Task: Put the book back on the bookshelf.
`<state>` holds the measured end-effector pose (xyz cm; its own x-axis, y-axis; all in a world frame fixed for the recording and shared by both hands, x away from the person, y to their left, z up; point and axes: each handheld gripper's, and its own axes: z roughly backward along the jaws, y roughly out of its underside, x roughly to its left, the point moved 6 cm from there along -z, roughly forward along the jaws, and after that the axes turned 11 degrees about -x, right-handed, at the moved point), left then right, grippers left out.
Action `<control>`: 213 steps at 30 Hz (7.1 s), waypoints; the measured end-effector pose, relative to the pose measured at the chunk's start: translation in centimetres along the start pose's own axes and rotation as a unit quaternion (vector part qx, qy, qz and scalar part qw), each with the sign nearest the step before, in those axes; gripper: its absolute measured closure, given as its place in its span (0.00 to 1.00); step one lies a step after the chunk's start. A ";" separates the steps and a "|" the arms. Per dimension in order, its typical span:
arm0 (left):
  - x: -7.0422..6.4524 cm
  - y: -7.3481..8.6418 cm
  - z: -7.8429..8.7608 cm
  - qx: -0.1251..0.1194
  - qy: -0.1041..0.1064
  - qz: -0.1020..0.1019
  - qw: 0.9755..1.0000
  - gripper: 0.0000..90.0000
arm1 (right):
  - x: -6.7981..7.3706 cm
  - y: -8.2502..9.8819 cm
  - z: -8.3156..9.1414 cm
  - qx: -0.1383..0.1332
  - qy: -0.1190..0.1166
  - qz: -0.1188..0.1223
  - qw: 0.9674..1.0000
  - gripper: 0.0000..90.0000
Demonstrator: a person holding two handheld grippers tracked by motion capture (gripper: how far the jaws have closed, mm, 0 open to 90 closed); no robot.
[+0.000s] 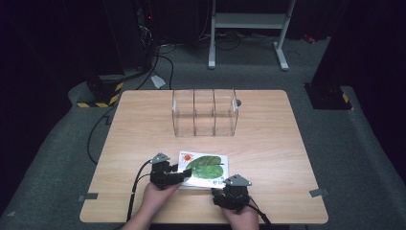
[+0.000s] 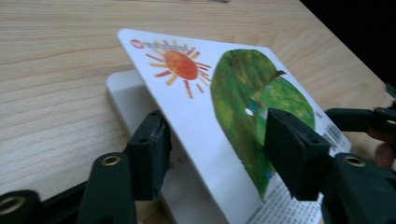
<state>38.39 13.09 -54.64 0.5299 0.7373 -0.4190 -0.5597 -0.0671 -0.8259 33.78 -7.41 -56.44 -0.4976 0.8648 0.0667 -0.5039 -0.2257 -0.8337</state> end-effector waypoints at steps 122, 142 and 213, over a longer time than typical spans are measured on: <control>-2.6 1.7 1.2 -0.049 -0.002 -0.252 0.967 0.79 | -3.5 -3.3 3.5 -0.152 -0.046 -0.012 0.987 0.46; -1.4 2.0 2.0 -0.038 -0.035 -0.237 0.970 0.54 | -3.7 -3.4 3.6 -0.154 -0.078 -0.007 0.985 0.37; 6.3 1.9 5.6 0.029 -0.182 -0.150 0.971 0.34 | -2.9 -5.9 2.6 -0.199 -0.116 0.037 0.973 0.60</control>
<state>37.12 21.37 -56.77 0.4211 0.9070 0.0075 -0.4550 0.2183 -0.8633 36.31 -9.78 -50.30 -0.6912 0.7180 0.0826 -0.1717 -0.0521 -0.9838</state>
